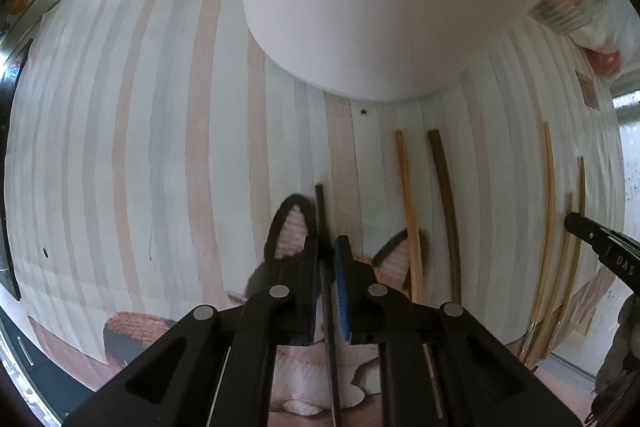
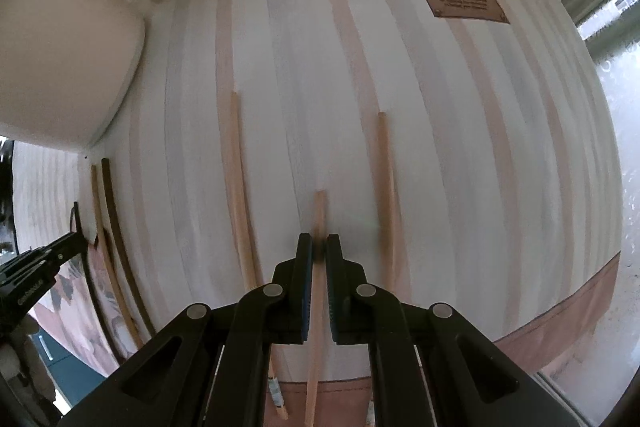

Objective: Organize utensils

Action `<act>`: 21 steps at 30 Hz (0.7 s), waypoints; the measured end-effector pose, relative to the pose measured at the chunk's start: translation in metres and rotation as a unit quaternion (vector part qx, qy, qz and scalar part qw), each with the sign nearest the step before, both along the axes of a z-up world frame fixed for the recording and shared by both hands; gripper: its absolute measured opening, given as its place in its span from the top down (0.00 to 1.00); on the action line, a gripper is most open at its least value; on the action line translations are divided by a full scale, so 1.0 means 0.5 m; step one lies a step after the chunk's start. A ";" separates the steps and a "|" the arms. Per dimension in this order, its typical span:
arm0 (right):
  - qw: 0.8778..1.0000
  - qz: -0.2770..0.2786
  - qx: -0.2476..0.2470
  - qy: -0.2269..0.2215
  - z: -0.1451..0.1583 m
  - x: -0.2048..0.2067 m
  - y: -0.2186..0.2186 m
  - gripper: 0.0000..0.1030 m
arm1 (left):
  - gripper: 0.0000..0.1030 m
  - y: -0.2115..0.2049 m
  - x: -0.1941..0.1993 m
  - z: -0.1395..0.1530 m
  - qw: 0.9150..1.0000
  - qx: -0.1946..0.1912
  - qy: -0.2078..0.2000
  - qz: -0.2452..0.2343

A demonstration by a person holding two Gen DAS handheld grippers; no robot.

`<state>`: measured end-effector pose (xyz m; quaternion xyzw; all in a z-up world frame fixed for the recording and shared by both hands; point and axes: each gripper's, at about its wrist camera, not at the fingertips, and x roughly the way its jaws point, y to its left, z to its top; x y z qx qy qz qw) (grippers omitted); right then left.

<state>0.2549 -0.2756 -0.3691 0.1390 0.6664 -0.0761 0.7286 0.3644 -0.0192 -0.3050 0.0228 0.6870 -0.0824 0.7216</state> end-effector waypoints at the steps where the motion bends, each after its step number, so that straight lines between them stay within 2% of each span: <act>1: 1.000 0.000 -0.002 0.000 0.001 -0.001 0.001 0.93 | 0.92 0.002 0.005 0.001 1.000 0.000 -0.002 0.001; 5: 1.000 0.012 -0.016 0.008 0.002 0.019 0.011 0.95 | 0.97 -0.023 -0.017 -0.019 1.000 0.004 -0.007 0.000; 10: 1.000 0.013 -0.004 -0.010 0.010 0.025 0.002 0.95 | 0.98 -0.040 -0.036 -0.007 1.000 0.013 -0.020 -0.001; 17: 0.997 0.009 0.021 -0.078 0.091 -0.008 0.001 0.95 | 0.98 -0.031 -0.074 0.078 0.998 -0.001 -0.063 0.000; 21: 0.993 0.011 0.028 -0.114 0.139 -0.024 -0.004 0.95 | 0.98 -0.030 -0.102 0.151 0.995 -0.009 -0.103 -0.006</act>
